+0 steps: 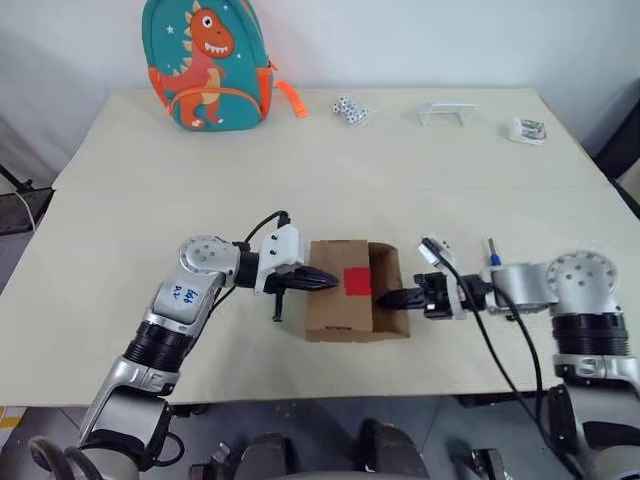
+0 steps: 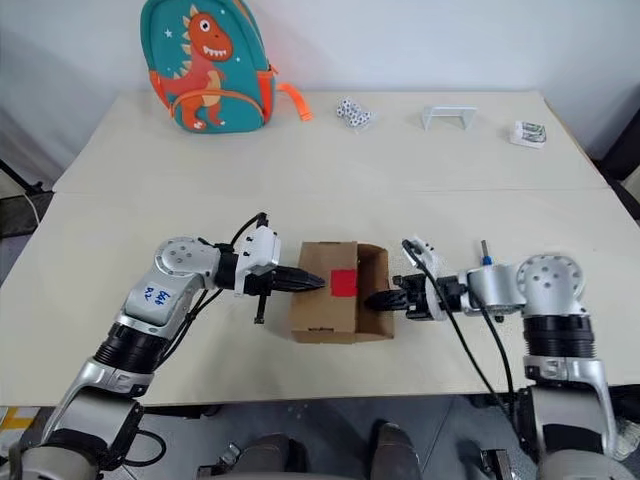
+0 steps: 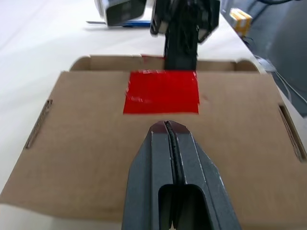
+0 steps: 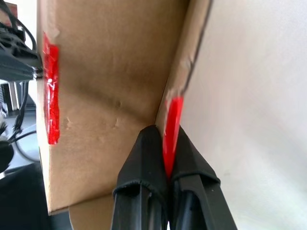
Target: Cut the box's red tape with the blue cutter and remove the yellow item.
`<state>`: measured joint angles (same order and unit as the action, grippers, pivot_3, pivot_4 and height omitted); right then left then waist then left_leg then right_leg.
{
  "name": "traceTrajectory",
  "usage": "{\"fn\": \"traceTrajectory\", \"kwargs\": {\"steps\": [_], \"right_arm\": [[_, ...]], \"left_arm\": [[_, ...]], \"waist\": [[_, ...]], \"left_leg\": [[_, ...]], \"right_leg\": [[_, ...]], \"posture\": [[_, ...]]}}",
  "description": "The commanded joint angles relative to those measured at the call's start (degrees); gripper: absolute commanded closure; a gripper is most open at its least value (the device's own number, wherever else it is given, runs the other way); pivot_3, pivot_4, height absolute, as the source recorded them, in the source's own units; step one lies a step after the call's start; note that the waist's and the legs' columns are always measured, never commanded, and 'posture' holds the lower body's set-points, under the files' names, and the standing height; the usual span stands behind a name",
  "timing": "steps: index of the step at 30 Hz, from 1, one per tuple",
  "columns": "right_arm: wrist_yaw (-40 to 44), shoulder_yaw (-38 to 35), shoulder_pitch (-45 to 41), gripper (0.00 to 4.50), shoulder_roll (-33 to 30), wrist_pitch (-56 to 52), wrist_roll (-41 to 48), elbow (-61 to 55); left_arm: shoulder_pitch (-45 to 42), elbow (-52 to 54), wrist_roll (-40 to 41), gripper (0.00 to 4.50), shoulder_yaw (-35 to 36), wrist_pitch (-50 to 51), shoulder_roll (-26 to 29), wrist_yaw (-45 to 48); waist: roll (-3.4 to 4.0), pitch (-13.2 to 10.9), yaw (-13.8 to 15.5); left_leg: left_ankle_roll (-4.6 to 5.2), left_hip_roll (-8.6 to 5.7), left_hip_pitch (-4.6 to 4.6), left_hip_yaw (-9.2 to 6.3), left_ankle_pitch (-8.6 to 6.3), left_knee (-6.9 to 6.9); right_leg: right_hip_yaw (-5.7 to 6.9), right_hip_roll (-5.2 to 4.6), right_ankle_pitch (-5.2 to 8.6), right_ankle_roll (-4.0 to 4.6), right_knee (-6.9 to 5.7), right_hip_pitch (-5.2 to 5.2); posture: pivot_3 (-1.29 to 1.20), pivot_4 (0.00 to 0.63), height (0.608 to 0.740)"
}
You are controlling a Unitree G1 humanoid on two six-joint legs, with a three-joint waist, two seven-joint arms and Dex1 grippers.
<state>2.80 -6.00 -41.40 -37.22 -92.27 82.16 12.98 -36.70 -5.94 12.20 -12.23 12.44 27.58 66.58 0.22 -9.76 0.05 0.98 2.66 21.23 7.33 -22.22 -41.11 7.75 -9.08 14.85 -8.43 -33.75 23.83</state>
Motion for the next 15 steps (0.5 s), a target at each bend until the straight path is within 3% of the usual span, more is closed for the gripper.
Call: {"fn": "traceTrajectory", "kwargs": {"steps": [1,8,15], "right_arm": [[-2.46,-0.93,-3.36,4.48,-4.28,-0.23,4.48,-1.47],[-9.07,4.90,-9.46,4.48,-12.76,-0.23,13.87,-1.98],[-16.49,9.91,-16.07,4.48,-18.02,0.13,17.50,-2.37]], "left_arm": [[2.28,-2.20,-1.91,4.50,-1.84,0.66,-0.51,-1.47],[1.98,-5.89,-2.81,4.50,-3.28,-0.61,-5.89,-5.01],[0.76,-10.66,-3.73,4.50,-4.00,-3.08,-12.01,-8.76]], "waist": [[0.00,0.00,0.04],[0.00,0.00,0.23],[-0.01,0.00,1.00]], "left_leg": [[0.00,-0.01,0.00,0.00,0.00,0.00],[0.00,-0.02,0.02,0.02,0.00,-0.01],[0.02,-0.02,0.05,0.06,-0.01,-0.04]], "right_leg": [[0.00,0.00,0.00,0.00,0.01,-0.01],[0.00,-0.01,0.00,0.00,0.08,-0.02],[-0.01,-0.03,0.00,0.00,0.16,-0.01]], "posture": [[0.00,0.150,0.740],[0.00,0.150,0.740],[0.00,0.150,0.740]]}}
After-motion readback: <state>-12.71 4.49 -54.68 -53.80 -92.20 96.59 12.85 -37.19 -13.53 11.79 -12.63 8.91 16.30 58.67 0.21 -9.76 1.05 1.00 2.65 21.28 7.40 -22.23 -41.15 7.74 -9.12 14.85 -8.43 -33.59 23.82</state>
